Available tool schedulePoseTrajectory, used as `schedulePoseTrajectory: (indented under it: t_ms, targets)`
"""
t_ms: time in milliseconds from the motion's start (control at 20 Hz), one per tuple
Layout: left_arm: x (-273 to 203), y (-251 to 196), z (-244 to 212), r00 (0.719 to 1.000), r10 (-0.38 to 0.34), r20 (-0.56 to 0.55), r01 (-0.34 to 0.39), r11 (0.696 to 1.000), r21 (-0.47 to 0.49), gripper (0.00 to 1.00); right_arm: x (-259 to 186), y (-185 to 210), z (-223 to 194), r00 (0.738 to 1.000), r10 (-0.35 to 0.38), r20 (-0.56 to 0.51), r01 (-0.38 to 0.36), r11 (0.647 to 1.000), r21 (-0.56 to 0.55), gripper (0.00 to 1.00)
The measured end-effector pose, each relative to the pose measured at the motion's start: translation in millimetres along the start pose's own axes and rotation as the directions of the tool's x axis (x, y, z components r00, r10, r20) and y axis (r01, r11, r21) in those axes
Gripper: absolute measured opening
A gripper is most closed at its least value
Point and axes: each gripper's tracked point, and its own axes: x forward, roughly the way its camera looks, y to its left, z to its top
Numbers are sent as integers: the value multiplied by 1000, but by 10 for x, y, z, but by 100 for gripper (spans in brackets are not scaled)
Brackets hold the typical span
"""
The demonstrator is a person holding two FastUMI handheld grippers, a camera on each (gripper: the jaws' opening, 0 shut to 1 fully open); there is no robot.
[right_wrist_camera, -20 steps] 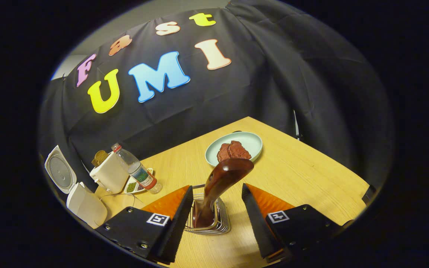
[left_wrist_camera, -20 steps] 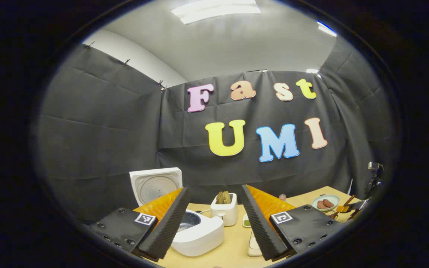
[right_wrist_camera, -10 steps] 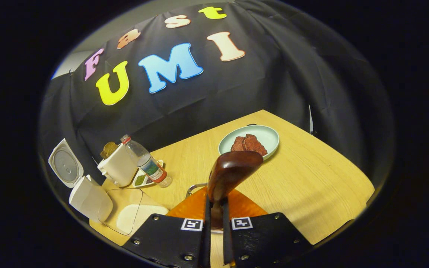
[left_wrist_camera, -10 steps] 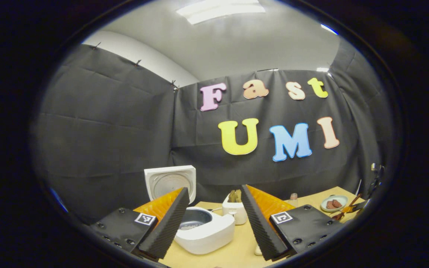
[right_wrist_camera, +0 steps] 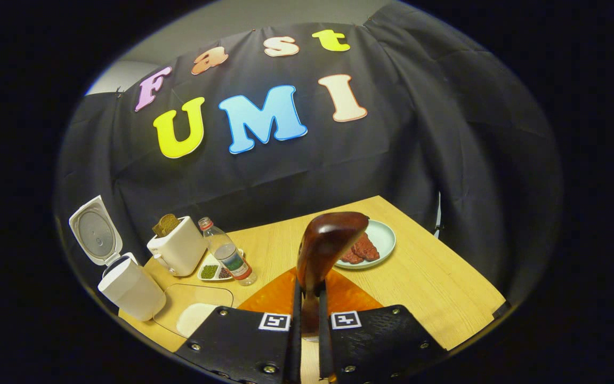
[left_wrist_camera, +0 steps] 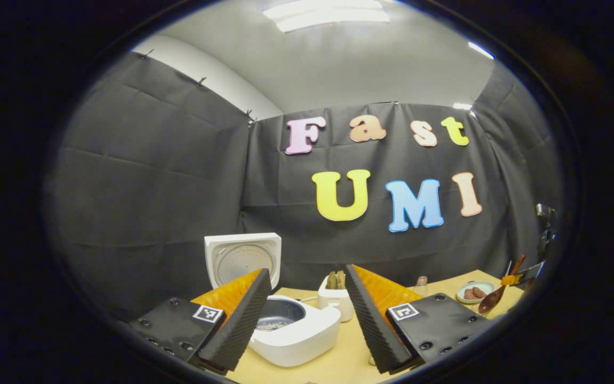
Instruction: Close the left gripper, press the button to open the rice cooker; take a wooden spoon from the chopstick holder with the right hand, scoop a spoonful of rice and pour it into the rice cooker, then put the wooden spoon back into the chopstick holder.
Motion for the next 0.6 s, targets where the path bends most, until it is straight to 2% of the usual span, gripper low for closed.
schedulePoseTrajectory:
  t_ms: [50, 100, 350, 550, 600]
  targets:
    - [22, 50, -35, 1000, -6, -5, 5, 1000, -11, 94, -36, 84, 45, 1000, 6, 11, -6, 1000, -3, 13]
    - [47, 100, -61, 1000, -11, -9, 11, 1000, -20, 99, -65, 172, 96, 1000, 11, 20, -11, 1000, -7, 14]
    - [135, 416, -136, 1000, -24, -18, 23, 999, -32, 96, -161, 671, 213, 997, 55, 55, -54, 998, -21, 13]
    - [176, 705, -186, 1000, -21, -19, 20, 999, -35, 99, -141, 1060, 106, 994, 102, 30, -102, 995, -8, 13]
    - [178, 779, -201, 1000, -18, -21, 17, 999, -36, 96, -131, 1145, 72, 994, 108, 25, -107, 994, -12, 14]
